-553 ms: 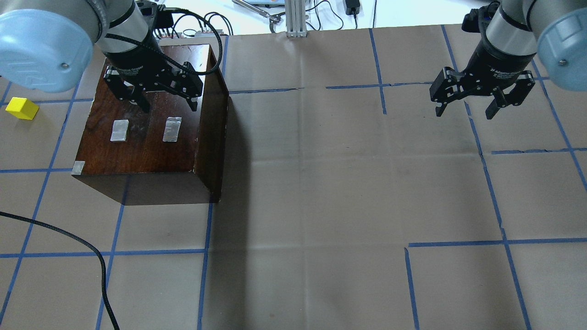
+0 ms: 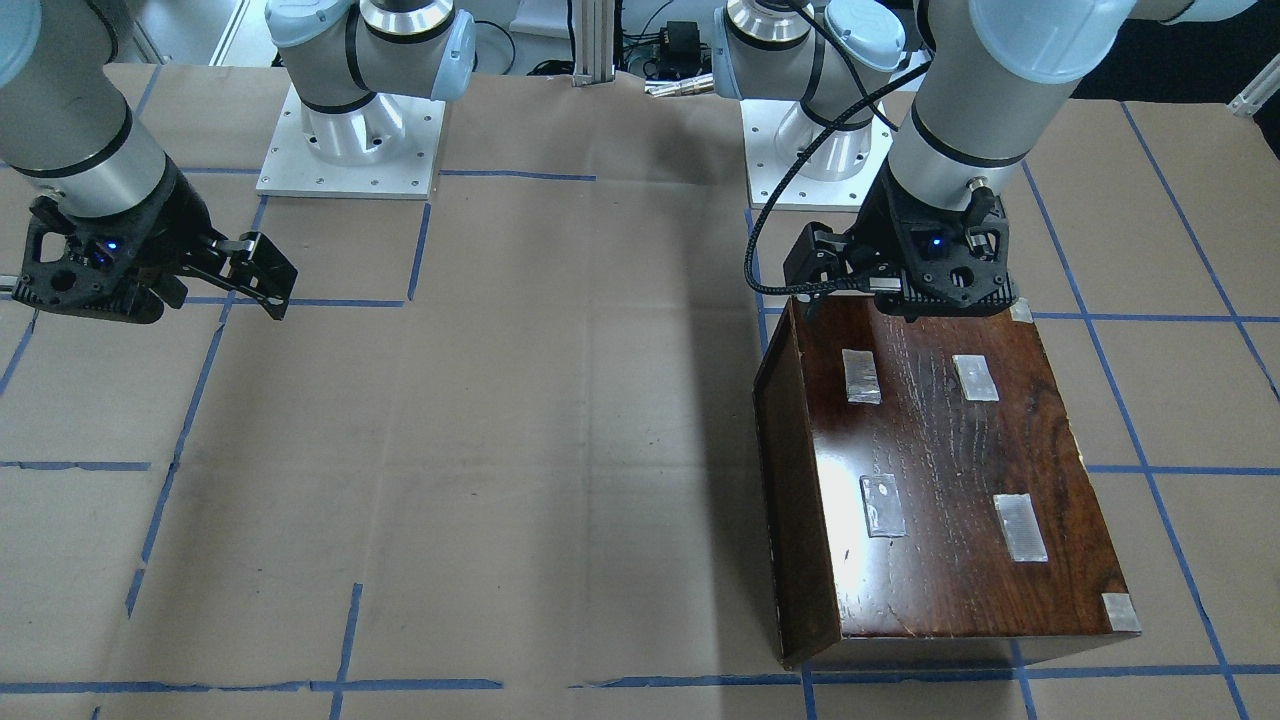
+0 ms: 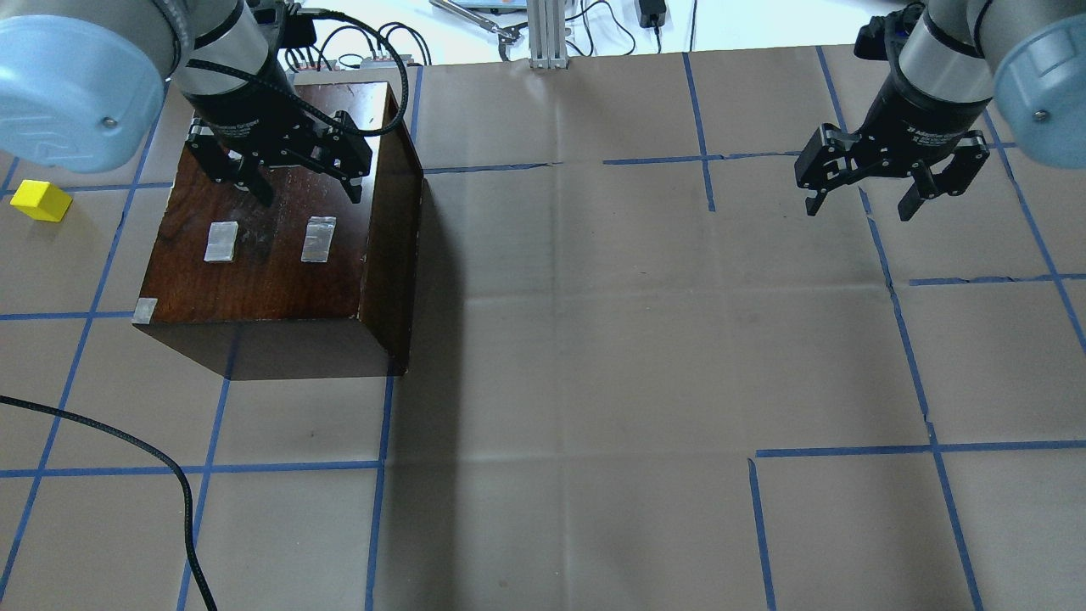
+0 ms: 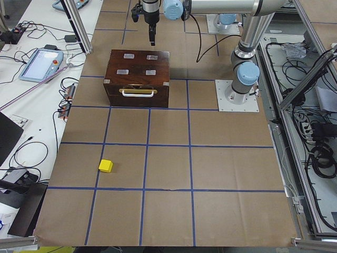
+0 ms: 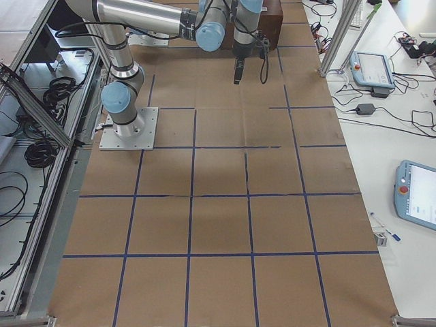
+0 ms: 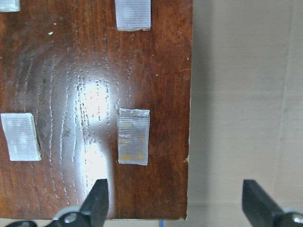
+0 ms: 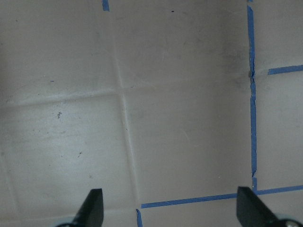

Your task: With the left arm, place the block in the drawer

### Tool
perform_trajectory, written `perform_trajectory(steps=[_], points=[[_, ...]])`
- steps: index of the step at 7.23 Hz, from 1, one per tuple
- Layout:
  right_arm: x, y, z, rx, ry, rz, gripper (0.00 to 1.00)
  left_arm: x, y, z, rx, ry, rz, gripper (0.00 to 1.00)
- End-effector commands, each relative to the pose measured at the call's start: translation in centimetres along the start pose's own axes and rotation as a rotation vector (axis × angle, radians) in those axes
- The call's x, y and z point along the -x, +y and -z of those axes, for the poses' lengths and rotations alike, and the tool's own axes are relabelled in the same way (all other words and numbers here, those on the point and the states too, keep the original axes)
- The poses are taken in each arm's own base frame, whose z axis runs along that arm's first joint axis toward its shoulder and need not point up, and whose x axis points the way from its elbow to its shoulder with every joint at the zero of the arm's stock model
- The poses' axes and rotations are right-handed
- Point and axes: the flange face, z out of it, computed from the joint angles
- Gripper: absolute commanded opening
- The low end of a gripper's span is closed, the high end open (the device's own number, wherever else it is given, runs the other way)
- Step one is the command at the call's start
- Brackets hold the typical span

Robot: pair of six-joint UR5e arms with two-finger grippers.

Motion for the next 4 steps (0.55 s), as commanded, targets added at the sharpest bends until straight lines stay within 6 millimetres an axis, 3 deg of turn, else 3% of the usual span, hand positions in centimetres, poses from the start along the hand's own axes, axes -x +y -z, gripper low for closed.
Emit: perform_trajectory(steps=[1, 4], points=[[-0.01, 0.00, -0.02, 0.001, 0.001, -0.001, 1.00, 0.07, 0.08, 0.35, -0.009, -0.003, 0.001, 0.99], [-0.01, 0.00, -0.02, 0.001, 0.001, -0.001, 1.00, 0.39, -0.17, 0.20, -0.014, -0.003, 0.005, 0.99]])
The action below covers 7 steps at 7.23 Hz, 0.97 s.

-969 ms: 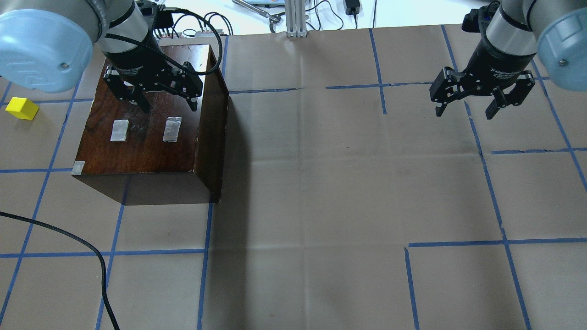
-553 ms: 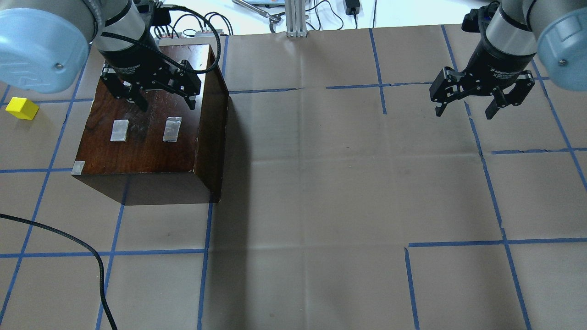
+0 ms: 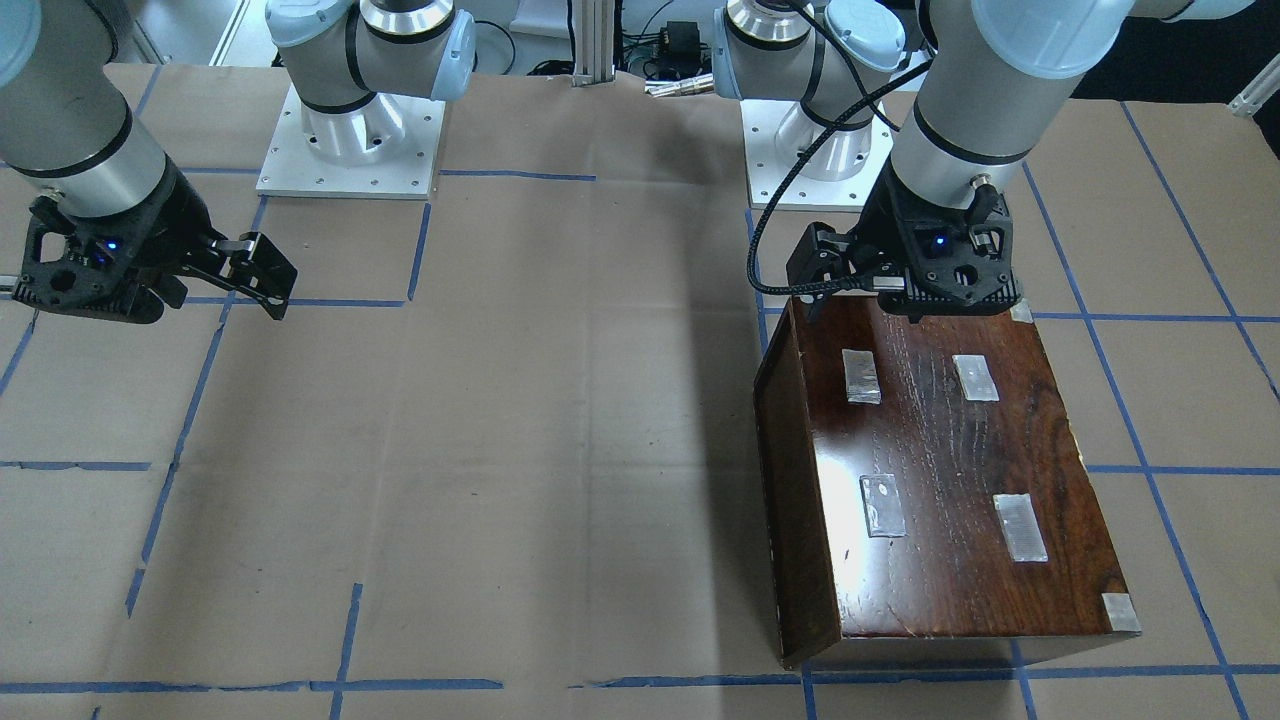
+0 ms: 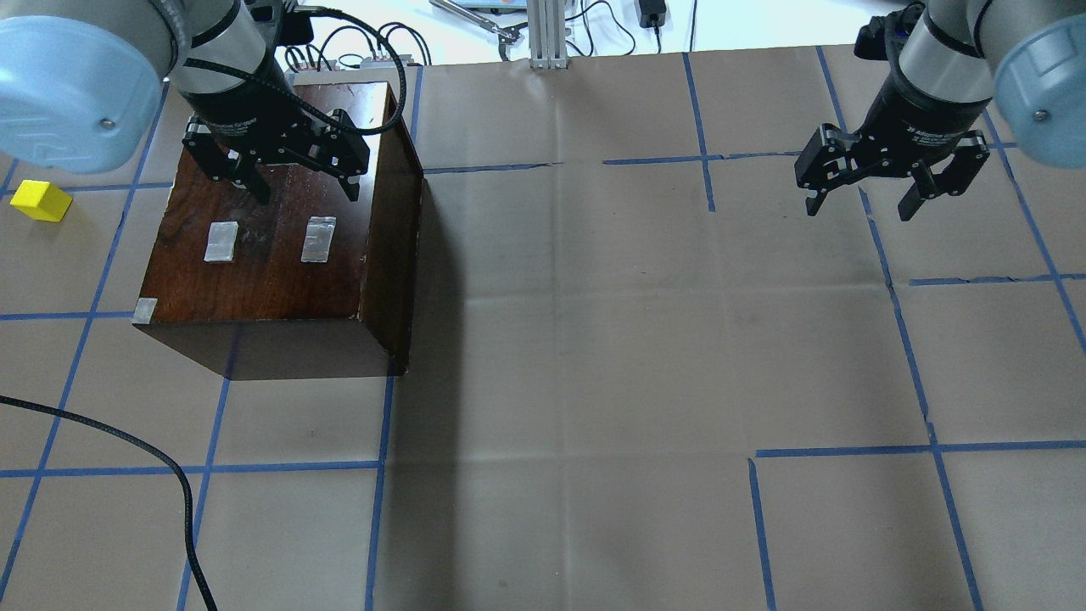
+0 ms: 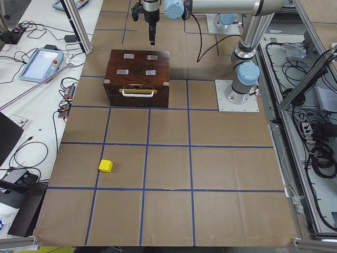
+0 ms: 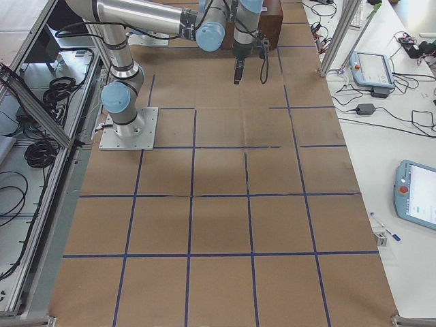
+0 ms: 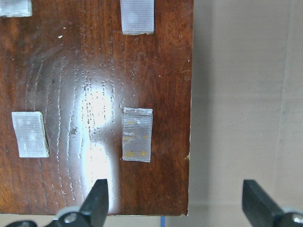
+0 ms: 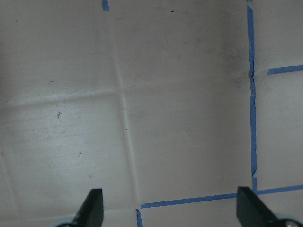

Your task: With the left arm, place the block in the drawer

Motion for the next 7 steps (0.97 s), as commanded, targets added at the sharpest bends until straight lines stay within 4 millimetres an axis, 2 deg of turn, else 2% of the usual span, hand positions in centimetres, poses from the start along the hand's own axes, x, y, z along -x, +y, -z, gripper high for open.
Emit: perform_trajectory(steps=[1, 2, 4, 7], points=[[0.0, 0.0, 0.1, -0.001, 0.000, 0.000, 1.00, 0.8, -0.5, 0.7, -0.017, 0.008, 0.011, 0.99], [0.0, 0.0, 0.0, 0.000, 0.000, 0.000, 1.00, 2.3, -1.0, 1.0, -0.025, 0.007, 0.031, 0.99], [0.0, 0.0, 0.0, 0.000, 0.000, 0.000, 1.00, 11.3, -2.0, 1.6, -0.041, 0.019, 0.174, 0.99], [0.0, 0.0, 0.0, 0.000, 0.000, 0.000, 1.00, 22.3, -1.9, 1.4, -0.073, 0.104, 0.140, 0.99]])
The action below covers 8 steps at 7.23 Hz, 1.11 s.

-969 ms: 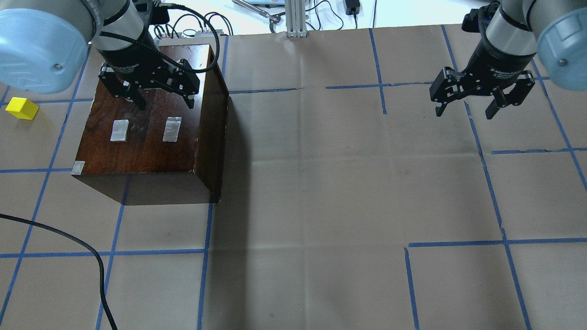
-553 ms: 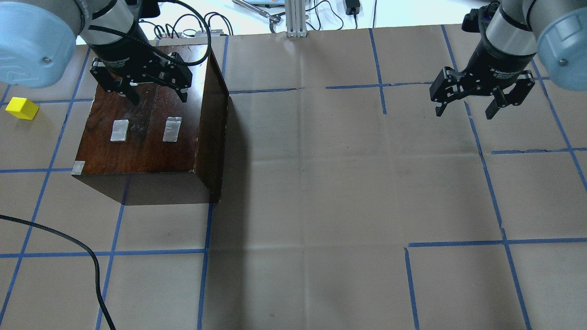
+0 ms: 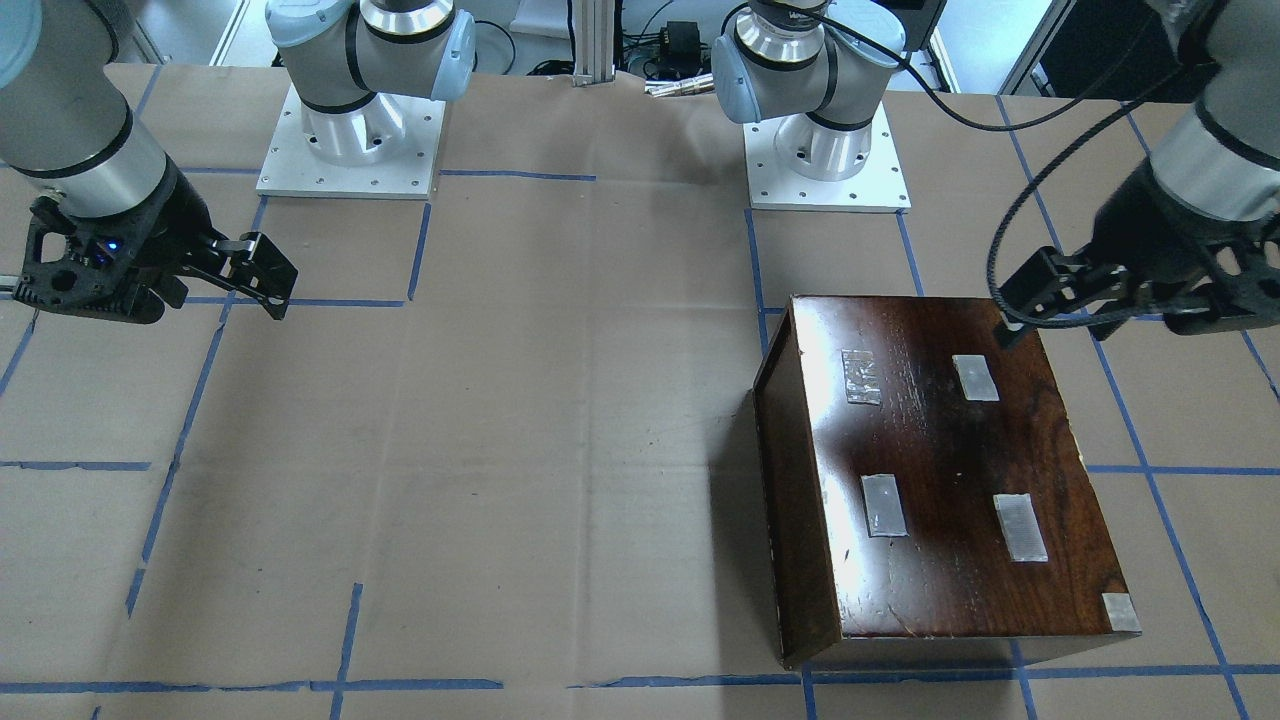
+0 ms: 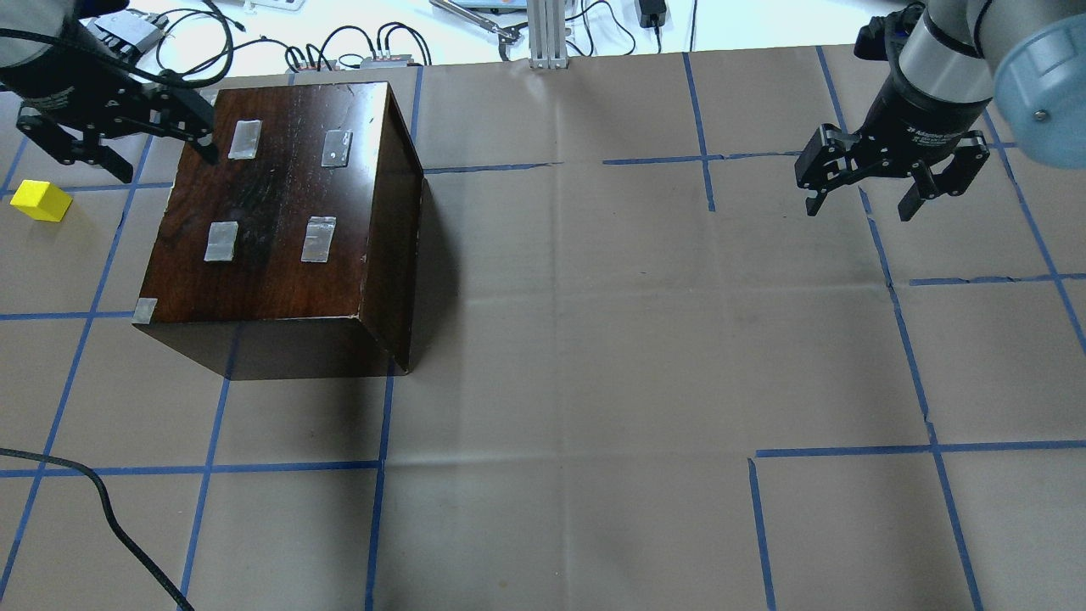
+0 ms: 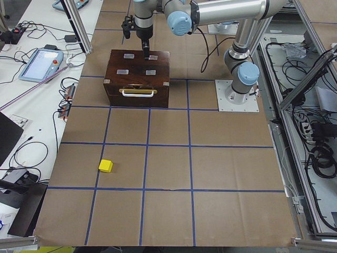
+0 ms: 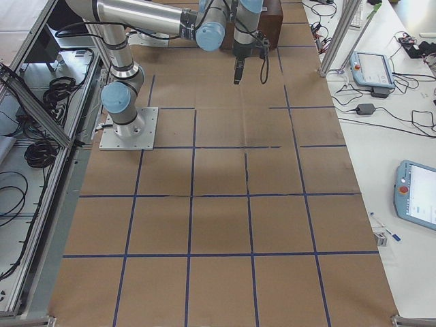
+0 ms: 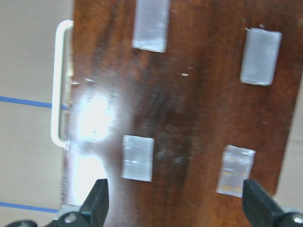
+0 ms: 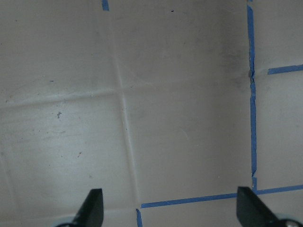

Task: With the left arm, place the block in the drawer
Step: 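Move the left gripper off the cabinet down to the drawer's white handle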

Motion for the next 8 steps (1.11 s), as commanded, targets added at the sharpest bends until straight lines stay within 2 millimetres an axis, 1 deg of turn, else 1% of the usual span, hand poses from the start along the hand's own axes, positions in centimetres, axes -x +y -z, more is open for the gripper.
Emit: perform_trajectory(steps=[1, 2, 3, 4, 5, 6, 7, 8], points=[[0.0, 0.0, 0.0, 0.000, 0.000, 0.001, 1.00, 7.9, -0.7, 0.0, -0.029, 0.075, -0.012, 0.99], [0.0, 0.0, 0.0, 0.000, 0.000, 0.000, 1.00, 11.4, -0.7, -0.5, -0.027, 0.082, -0.034, 0.99], [0.0, 0.0, 0.0, 0.000, 0.000, 0.000, 1.00, 13.2, -0.7, -1.1, -0.024, 0.088, -0.093, 0.99], [0.0, 0.0, 0.0, 0.000, 0.000, 0.000, 1.00, 13.6, -1.2, -2.2, -0.025, 0.133, -0.117, 0.99], [0.0, 0.0, 0.0, 0.000, 0.000, 0.000, 1.00, 14.7, -1.7, -3.5, -0.009, 0.150, -0.162, 0.99], [0.0, 0.0, 0.1, -0.001, 0.000, 0.000, 1.00, 16.4, -1.8, -4.4, 0.000, 0.161, -0.176, 0.99], [0.0, 0.0, 0.0, 0.000, 0.000, 0.000, 1.00, 17.6, -2.1, -5.2, -0.015, 0.208, -0.155, 0.99], [0.0, 0.0, 0.0, 0.000, 0.000, 0.000, 1.00, 17.6, -2.3, -5.7, -0.017, 0.228, -0.145, 0.99]])
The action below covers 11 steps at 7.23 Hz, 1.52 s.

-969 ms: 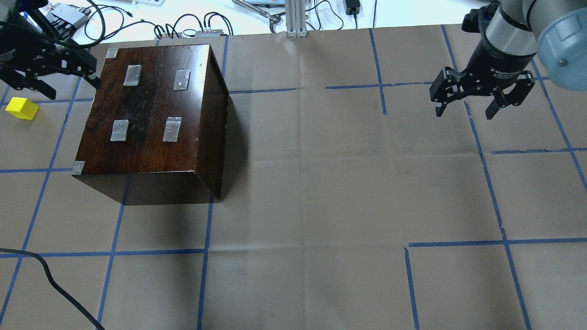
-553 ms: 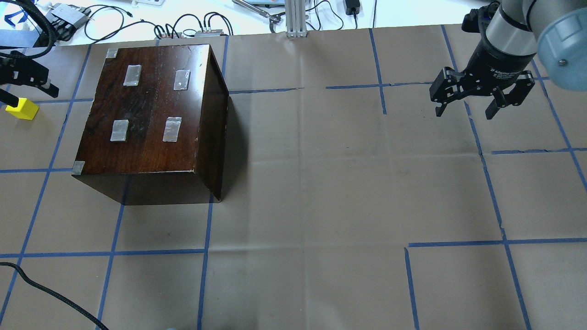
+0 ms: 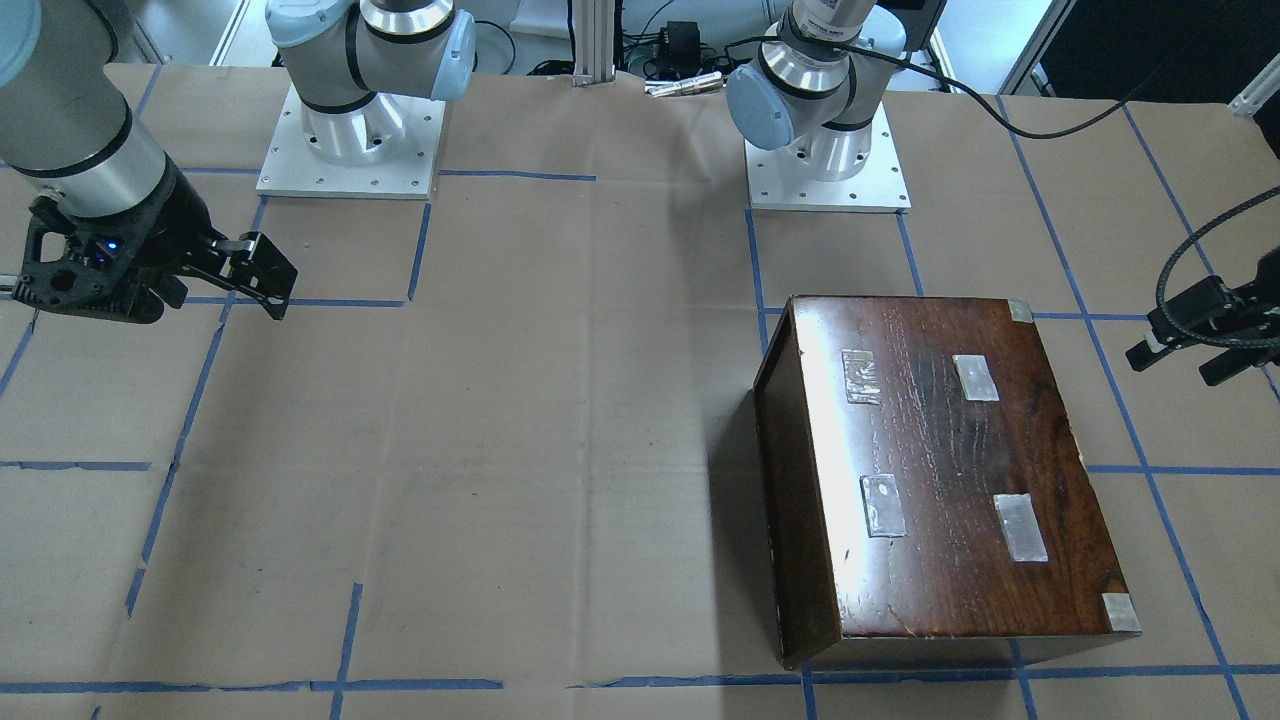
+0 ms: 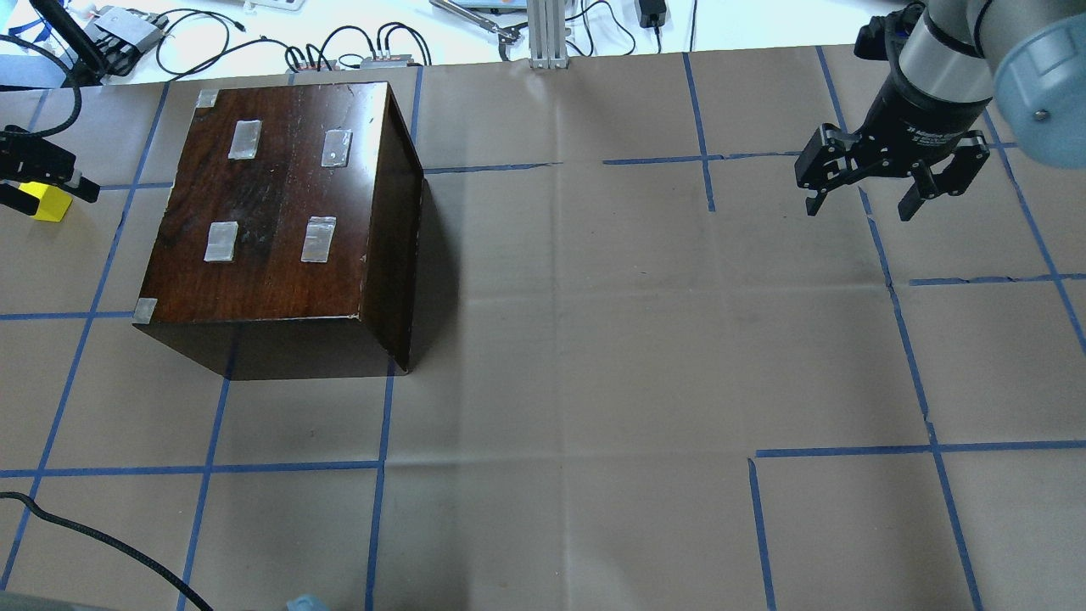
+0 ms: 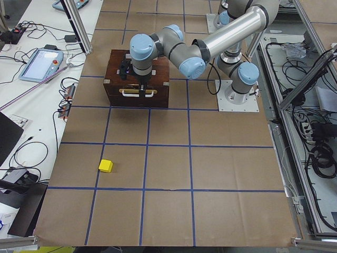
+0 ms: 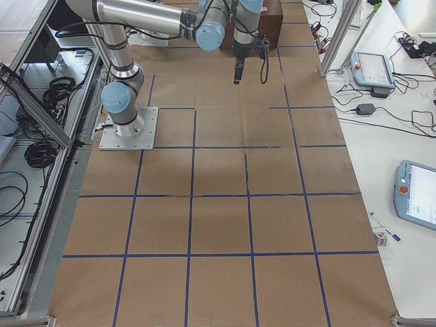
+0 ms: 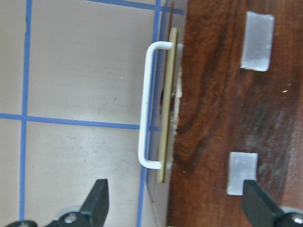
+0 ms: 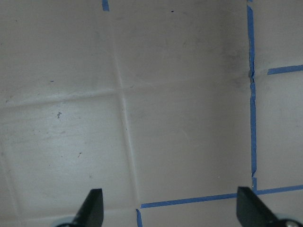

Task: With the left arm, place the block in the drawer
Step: 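Move the left gripper off the cabinet down to the drawer's white handle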

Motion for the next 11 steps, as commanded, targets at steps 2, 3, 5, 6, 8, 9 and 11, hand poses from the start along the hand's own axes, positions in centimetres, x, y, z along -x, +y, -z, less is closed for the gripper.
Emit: perform_trajectory(steps=[2, 3, 5, 6, 8, 9, 11], points=[[0.0, 0.0, 0.0, 0.000, 0.000, 0.000, 1.00, 1.8, -0.8, -2.4, 0.009, 0.048, 0.064, 0.99], [0.0, 0.0, 0.0, 0.000, 0.000, 0.000, 1.00, 2.1, -1.6, -3.4, 0.007, 0.045, 0.106, 0.99], [0.0, 0.0, 0.0, 0.000, 0.000, 0.000, 1.00, 2.8, -2.3, -4.9, -0.003, 0.068, 0.103, 0.99], [0.0, 0.0, 0.0, 0.000, 0.000, 0.000, 1.00, 2.8, -2.0, -6.0, 0.007, 0.075, 0.098, 0.99], [0.0, 0.0, 0.1, -0.001, 0.000, 0.000, 1.00, 3.4, -3.0, -8.2, 0.008, 0.075, 0.081, 0.99], [0.0, 0.0, 0.0, 0.000, 0.000, 0.000, 1.00, 3.6, -3.1, -8.6, 0.010, 0.078, 0.080, 0.99], [0.0, 0.0, 0.0, 0.000, 0.000, 0.000, 1.00, 3.9, -3.4, -9.6, 0.023, 0.086, 0.075, 0.99]])
